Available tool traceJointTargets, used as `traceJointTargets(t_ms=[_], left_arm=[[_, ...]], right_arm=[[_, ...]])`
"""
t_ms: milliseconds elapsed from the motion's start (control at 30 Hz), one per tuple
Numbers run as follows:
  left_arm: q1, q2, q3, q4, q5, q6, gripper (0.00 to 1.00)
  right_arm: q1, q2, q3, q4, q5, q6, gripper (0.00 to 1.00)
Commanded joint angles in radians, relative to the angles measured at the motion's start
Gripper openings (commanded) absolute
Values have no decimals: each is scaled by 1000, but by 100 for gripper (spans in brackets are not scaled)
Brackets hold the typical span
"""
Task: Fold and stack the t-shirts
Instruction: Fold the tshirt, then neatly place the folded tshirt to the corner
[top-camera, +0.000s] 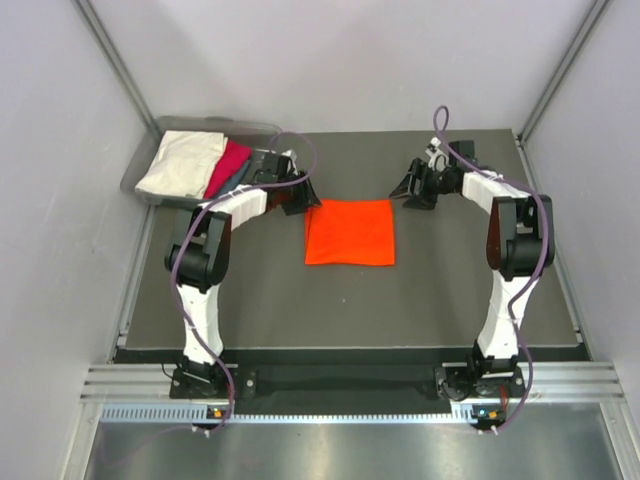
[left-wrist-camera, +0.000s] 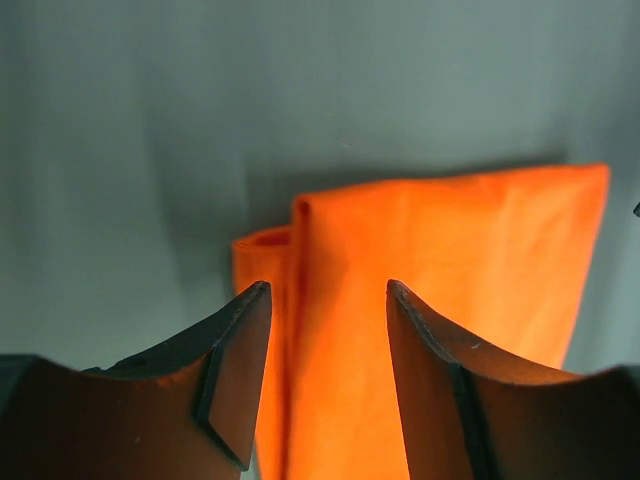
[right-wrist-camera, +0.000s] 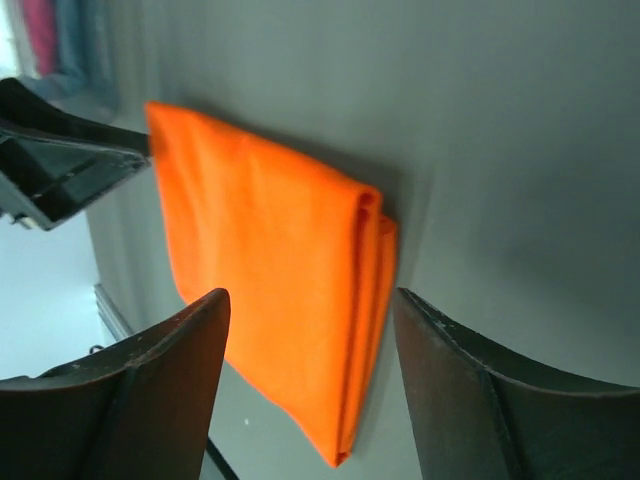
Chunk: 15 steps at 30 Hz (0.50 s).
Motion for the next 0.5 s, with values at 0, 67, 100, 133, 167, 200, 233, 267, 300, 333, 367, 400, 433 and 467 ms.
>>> traceJointTargets(t_ms=[0, 67, 100, 133, 167, 200, 233, 267, 300, 333, 367, 400, 433, 467], left_arm=[[4, 8, 39, -18, -51, 44, 54], [6, 39, 50, -4, -12, 40, 53], [6, 66, 74, -7, -1, 38, 52], [6, 77, 85, -13, 6, 37, 51], [6, 86, 91, -14, 15, 35, 47], [6, 101, 99, -13, 16, 32, 46], [6, 106, 102, -10, 19, 27, 46], [7, 109, 104, -7, 25, 26, 45], [7, 114, 113, -7, 31, 23, 43], [9, 121, 117, -8, 31, 23, 42], [10, 126, 130, -10, 29, 26, 40], [15, 134, 136, -13, 34, 27, 35], [18, 138, 145, -21, 35, 27, 31], [21, 143, 163, -30, 37, 27, 26]], right_arm=[[18, 54, 56, -61, 26, -49, 65], [26, 77, 69, -55, 21, -45, 60], [37, 84, 76, -52, 23, -43, 58], [41, 99, 82, -53, 24, -43, 57], [46, 107, 97, -55, 26, -43, 56], [54, 120, 105, -61, 26, -43, 53], [58, 127, 115, -60, 27, -40, 52], [60, 130, 122, -61, 27, -41, 51], [64, 134, 125, -63, 33, -38, 49], [65, 139, 129, -63, 36, -35, 47], [65, 139, 137, -64, 38, -32, 46], [66, 143, 141, -67, 44, -31, 42], [65, 146, 148, -75, 46, -32, 40], [65, 150, 161, -81, 50, -31, 38]])
